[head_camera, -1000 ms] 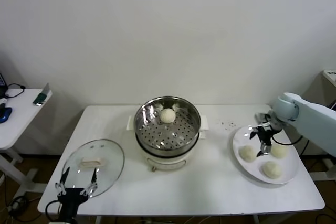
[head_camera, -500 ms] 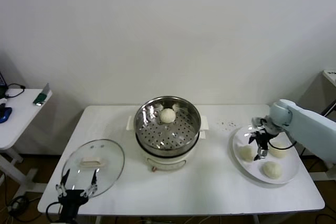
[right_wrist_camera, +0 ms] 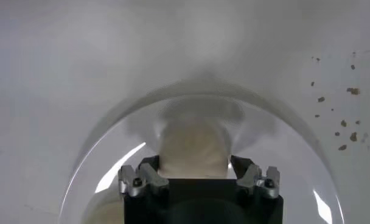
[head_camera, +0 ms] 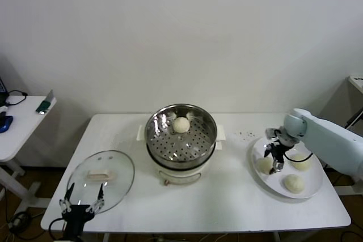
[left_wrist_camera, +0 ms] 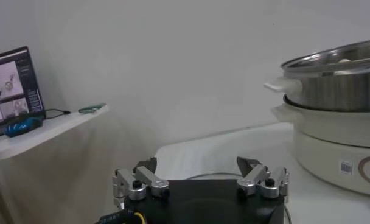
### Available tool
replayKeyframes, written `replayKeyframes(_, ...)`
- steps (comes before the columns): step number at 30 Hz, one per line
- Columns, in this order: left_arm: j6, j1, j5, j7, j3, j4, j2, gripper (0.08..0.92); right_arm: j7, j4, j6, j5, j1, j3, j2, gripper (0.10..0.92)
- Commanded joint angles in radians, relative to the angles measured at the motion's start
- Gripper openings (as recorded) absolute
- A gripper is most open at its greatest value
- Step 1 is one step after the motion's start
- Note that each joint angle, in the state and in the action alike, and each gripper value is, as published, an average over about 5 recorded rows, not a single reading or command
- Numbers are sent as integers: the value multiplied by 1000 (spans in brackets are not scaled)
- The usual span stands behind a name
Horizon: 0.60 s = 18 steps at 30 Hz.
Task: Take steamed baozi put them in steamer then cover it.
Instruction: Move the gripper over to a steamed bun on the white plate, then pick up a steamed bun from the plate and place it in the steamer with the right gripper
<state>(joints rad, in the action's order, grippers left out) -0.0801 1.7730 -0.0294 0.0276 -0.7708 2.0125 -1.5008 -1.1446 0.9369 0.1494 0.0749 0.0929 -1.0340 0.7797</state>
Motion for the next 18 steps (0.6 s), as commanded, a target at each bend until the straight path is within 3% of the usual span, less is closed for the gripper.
replayKeyframes(1, -1, 4, 2, -2, -2, -1, 2, 823, 1, -6, -2, -2, 3, -8, 8, 717)
replayKeyframes(9, 4, 19, -2, 8, -2, 6, 4, 823, 6, 30, -15, 62, 110, -64, -29, 696)
replayKeyframes(18, 3, 13, -21, 11, 25, 25, -2, 823, -10, 69, -14, 325, 577, -394, 16, 696)
